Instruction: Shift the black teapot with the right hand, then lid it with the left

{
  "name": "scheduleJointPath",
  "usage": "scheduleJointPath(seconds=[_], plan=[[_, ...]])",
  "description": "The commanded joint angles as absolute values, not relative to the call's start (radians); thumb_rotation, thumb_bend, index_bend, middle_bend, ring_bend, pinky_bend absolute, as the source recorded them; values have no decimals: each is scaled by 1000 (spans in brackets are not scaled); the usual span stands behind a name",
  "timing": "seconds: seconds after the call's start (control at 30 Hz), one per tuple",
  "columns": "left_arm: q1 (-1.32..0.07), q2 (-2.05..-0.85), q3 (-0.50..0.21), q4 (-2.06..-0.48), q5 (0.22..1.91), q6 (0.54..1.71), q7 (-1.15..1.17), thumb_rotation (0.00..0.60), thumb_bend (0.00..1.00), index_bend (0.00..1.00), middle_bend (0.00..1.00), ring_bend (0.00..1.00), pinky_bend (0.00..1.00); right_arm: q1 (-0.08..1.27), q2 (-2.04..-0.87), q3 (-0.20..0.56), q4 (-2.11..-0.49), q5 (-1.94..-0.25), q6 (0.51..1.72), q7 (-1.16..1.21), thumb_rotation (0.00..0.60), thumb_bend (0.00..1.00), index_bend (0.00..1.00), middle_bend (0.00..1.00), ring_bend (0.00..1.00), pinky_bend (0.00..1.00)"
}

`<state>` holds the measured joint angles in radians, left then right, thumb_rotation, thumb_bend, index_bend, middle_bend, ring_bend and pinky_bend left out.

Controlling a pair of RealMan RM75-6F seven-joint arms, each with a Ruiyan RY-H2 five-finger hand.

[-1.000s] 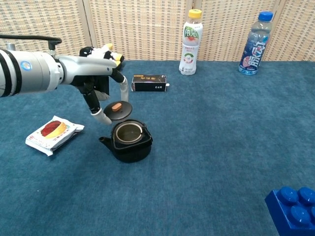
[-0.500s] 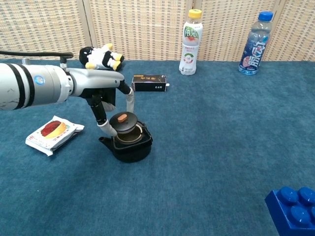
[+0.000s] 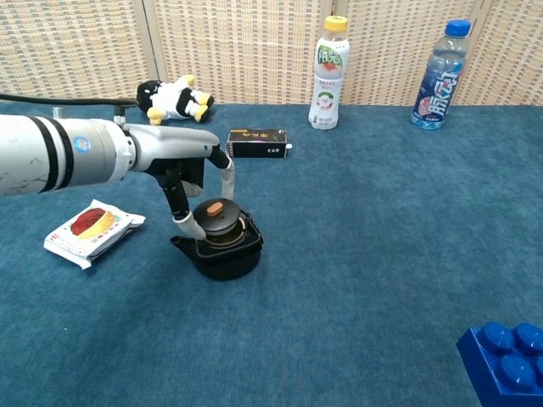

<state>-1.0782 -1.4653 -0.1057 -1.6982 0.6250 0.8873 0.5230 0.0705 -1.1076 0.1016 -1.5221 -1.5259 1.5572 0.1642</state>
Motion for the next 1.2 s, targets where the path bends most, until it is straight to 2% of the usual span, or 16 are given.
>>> scheduleJointPath(seconds=[0.03,0.87,1.2], plan=[[-1081,-1468,-106,-1698,622,886,526,600,136,447,1000,1000,1000,71,-1108,102,-1522,-1526,1557,165,600,59,324,281,215,263],[-1112,-1503,-101,-1659,579,885,562,600,135,445,1000,1000,1000,71,-1104,103,-1519,-1524,1556,178,600,60,324,282,215,263],[-1115,-1506,-98,-1653,572,887,566,600,136,403,1000,1000,1000,70,-1103,103,-1521,-1524,1558,179,600,60,324,281,215,263]])
